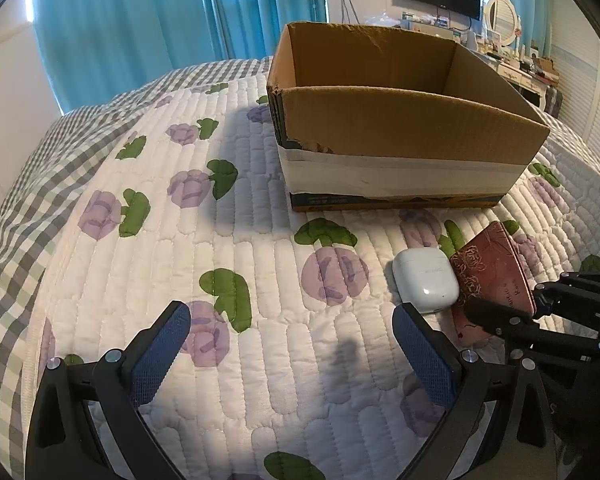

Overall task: Organize rigid objects
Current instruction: 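Grasp the pink card with the right tool while the left tool grasps the white earbuds case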

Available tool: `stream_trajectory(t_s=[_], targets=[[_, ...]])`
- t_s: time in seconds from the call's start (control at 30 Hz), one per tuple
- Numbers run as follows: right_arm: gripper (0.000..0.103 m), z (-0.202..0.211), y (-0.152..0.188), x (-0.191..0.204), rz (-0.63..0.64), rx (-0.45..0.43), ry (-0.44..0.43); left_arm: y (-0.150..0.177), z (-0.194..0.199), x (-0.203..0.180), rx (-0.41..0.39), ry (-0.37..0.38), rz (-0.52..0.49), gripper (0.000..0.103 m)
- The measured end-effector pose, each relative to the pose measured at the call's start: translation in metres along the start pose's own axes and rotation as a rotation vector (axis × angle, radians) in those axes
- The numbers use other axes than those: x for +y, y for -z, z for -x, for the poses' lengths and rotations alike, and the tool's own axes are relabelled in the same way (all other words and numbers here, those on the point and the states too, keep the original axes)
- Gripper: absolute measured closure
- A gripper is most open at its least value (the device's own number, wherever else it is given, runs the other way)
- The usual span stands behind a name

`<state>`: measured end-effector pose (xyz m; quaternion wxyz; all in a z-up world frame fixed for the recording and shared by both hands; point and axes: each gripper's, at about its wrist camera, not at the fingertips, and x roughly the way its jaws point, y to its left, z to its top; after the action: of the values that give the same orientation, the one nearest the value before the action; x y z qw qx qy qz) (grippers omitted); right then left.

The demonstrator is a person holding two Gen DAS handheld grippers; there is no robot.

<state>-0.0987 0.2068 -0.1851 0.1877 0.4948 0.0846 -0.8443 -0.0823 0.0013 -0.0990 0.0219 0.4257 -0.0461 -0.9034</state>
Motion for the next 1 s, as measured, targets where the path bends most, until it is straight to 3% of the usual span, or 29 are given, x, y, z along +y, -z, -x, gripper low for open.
stream_trajectory(t_s=[0.07, 0.17, 0.27, 0.53, 0.73, 0.83, 0.87, 0.9, 1.0], targets=[[0.093, 0.011, -0.001, -0.003, -0.008, -0.038, 0.043, 0.0, 0.0, -0.001, 0.0, 0.0, -0.007, 0.0], [0.093, 0.03, -0.002, -0.017, -0.037, -0.084, 0.086, -0.002, 0.001, -0.003, 0.004, 0.011, -0.015, 0.0], [0.093, 0.035, -0.005, -0.028, -0.04, -0.095, 0.193, -0.006, 0.0, -0.012, 0.025, 0.045, -0.017, 0.0], [0.093, 0.028, -0.016, -0.05, -0.091, -0.056, 0.193, -0.017, -0.023, -0.051, 0.089, 0.074, -0.043, 0.002], [0.094, 0.029, -0.016, -0.059, -0.107, -0.035, 0.181, -0.018, -0.044, -0.066, 0.113, 0.118, -0.04, 0.024], [0.094, 0.03, -0.015, -0.055, -0.104, -0.035, 0.181, -0.017, -0.049, -0.075, 0.112, 0.099, -0.087, 0.033], [0.094, 0.03, -0.014, -0.054, -0.104, -0.034, 0.181, -0.017, -0.049, -0.078, 0.105, 0.114, -0.101, 0.045], [0.094, 0.03, -0.014, -0.054, -0.104, -0.034, 0.181, -0.017, -0.048, -0.079, 0.098, 0.108, -0.108, 0.048], [0.094, 0.033, -0.013, -0.052, -0.101, -0.042, 0.18, -0.016, -0.043, -0.078, 0.092, 0.108, -0.115, 0.048]])
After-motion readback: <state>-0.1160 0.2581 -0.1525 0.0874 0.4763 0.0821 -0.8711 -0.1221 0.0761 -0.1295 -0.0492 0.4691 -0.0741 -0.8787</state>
